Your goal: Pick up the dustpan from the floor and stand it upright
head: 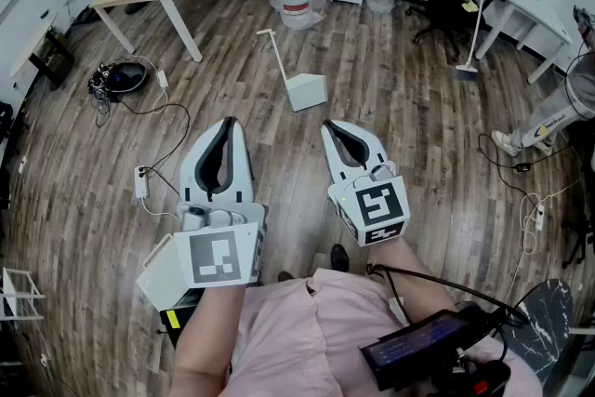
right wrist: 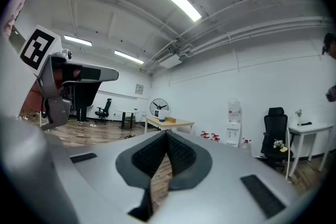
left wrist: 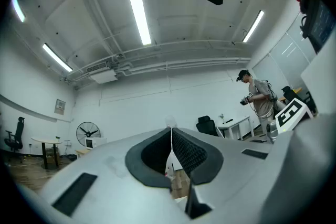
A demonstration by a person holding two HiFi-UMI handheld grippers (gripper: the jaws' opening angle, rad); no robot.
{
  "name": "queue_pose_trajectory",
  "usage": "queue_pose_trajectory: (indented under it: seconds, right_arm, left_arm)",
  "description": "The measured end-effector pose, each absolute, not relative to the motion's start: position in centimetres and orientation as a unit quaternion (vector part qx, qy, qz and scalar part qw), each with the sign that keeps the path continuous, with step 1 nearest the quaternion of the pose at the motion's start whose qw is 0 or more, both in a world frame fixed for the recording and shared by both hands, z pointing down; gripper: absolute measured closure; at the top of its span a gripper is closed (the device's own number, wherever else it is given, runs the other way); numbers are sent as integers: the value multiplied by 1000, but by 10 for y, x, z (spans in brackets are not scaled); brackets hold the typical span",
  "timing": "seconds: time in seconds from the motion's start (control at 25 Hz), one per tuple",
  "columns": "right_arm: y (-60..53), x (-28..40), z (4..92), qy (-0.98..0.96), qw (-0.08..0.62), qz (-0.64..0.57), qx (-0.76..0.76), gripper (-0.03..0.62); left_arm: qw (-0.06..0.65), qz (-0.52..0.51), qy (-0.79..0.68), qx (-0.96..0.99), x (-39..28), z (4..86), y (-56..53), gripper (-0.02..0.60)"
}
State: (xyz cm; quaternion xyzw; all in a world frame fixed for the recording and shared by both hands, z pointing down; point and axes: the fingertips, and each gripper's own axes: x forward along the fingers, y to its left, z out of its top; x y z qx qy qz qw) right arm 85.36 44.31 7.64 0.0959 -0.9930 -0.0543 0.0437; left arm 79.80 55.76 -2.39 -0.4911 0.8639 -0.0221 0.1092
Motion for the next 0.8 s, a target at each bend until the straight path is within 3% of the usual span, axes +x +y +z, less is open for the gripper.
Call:
queue_pose_trajectory:
  seconds: [0.52,0.6,0.8]
  right_arm:
    - [392,872,79,-996,28,-47,72,590]
    - [382,871,82,-997,33,-40,54,385]
    - [352,870,91,-996,47,-46,57,359]
  left_arm:
    - [116,-41,870,-478,818,-15,505,566]
    - [117,-42,871,-476,821,-13,494,566]
    - [103,-46,875,-470,823,0,475,566]
